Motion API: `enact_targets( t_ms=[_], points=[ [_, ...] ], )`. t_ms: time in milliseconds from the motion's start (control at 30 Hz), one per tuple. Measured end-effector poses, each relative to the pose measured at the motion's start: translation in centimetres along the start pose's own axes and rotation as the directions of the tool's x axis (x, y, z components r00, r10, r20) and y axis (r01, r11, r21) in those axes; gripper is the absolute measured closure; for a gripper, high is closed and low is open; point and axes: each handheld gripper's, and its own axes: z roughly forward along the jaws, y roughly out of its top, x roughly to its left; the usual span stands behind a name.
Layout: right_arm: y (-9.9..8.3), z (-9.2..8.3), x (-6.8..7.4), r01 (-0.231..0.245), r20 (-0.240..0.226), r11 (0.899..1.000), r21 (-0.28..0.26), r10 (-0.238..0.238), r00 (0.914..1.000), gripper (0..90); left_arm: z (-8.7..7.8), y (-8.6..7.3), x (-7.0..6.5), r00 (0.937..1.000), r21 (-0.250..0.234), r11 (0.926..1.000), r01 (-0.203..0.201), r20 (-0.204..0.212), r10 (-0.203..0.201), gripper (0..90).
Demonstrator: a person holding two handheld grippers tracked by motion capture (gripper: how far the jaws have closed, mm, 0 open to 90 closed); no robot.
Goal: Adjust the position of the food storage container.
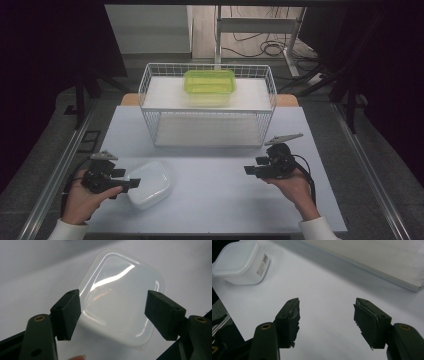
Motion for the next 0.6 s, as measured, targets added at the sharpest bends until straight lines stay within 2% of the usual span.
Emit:
enact_targets(
  t_ms=[233, 267, 300, 433, 467, 500, 533, 567, 600],
  points=[
    [-0.1, -0.1, -0.2, -0.010, 0.004, 1.000, 0.001, 0.010, 0.9999, 37.3, -0.8, -1.8, 1.2, 0.9984, 0.007, 0.9984, 0.055, -0.011, -0.055, 30.3],
    [-0.1, -0.1, -0.2, -0.014, 0.006, 1.000, 0.000, 0.014, 0.9999, 37.3, -0.7, -2.0, 1.4, 0.9980, 0.016, 0.9980, 0.060, -0.018, -0.060, 35.2],
    [-0.1, -0.1, -0.2, -0.014, 0.006, 1.000, 0.000, 0.014, 0.9999, 37.3, -0.5, -2.1, 1.5, 0.9977, 0.034, 0.9974, 0.064, -0.025, -0.063, 35.2],
    [-0.1, -0.1, -0.2, -0.010, 0.006, 1.000, -0.001, 0.010, 0.9999, 37.3, 0.3, -2.5, 2.0, 0.9972, 0.100, 0.9924, 0.071, -0.032, -0.068, 53.4],
    [-0.1, -0.2, -0.2, -0.009, 0.006, 1.000, -0.001, 0.009, 0.9999, 37.3, 0.4, -2.5, 2.1, 0.9967, 0.105, 0.9915, 0.076, -0.035, -0.073, 58.2],
    [-0.1, -0.2, -0.2, -0.009, 0.008, 1.000, -0.002, 0.009, 0.9999, 37.2, 0.3, -2.6, 2.3, 0.9963, 0.104, 0.9909, 0.085, -0.010, -0.085, 70.4],
    [-0.1, -0.2, -0.2, -0.009, 0.008, 1.000, -0.002, 0.009, 0.9999, 37.2, 0.4, -2.6, 2.4, 0.9960, 0.105, 0.9905, 0.089, -0.013, -0.088, 70.4],
    [-0.1, -0.1, -0.2, -0.012, 0.010, 1.000, -0.002, 0.012, 0.9999, 37.3, 0.4, -2.6, 2.6, 0.9960, 0.116, 0.9893, 0.089, -0.015, -0.088, 80.4],
    [-0.1, -0.1, -0.2, -0.012, 0.010, 1.000, -0.002, 0.012, 0.9999, 37.3, 0.4, -2.6, 2.6, 0.9960, 0.116, 0.9893, 0.089, -0.015, -0.088, 83.7]
  ],
)
